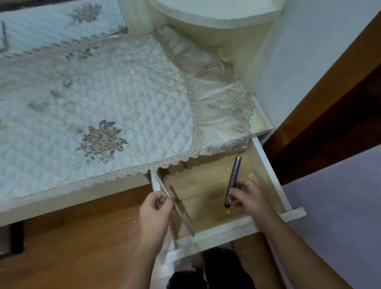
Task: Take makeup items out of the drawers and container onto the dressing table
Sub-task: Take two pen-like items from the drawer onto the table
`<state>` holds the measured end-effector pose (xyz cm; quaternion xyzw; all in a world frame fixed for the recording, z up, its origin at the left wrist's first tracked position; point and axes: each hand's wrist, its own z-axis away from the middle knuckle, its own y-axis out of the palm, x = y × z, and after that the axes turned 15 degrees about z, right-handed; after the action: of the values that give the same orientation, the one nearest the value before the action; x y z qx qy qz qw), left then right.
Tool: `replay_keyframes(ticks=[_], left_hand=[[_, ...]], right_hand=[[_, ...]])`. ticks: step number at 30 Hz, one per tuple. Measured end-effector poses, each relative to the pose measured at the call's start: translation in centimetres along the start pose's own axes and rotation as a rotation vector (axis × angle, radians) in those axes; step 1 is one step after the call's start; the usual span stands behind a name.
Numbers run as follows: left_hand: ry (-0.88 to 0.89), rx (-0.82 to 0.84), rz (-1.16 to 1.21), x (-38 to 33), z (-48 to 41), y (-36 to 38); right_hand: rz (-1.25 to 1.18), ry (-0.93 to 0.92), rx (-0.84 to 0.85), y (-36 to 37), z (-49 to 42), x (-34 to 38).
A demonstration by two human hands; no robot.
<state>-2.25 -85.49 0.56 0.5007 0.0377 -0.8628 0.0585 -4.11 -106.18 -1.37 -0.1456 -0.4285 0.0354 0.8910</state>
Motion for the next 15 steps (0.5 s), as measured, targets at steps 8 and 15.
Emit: replay_keyframes(ticks=[8, 15], left_hand=[[0.11, -0.123, 0.121, -4.4, -3.1, -7.8], [0.152, -0.246, 0.04, -7.1, -9.8, -10.1]], right_hand=[[0.153, -0.166, 0.087, 6.7, -1.1, 7.0], [0.345, -0.256, 0.122, 11.5, -7.7, 14.4]])
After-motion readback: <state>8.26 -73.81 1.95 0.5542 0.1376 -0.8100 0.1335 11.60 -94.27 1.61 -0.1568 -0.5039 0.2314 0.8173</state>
